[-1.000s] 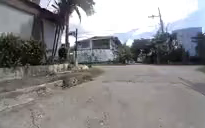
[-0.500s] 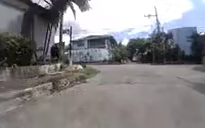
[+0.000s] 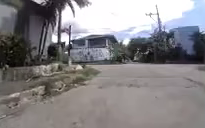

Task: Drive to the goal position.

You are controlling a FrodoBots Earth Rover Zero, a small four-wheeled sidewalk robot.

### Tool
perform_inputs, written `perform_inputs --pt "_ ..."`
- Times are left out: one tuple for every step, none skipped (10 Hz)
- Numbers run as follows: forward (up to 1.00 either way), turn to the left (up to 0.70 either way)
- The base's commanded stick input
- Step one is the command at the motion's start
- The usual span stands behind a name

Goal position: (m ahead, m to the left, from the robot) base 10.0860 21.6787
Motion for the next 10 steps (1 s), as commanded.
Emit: perform_inputs --pt "0.70 0.00" --pt "0.70 0.00" --pt "0.70 0.00" --pt "0.70 -0.16" --pt "0.70 -0.31" --pt "0.70 -0.35" --pt "0.70 -0.35" --pt "0.70 -0.35" --pt "0.70 -0.35" --pt "0.70 -0.35"
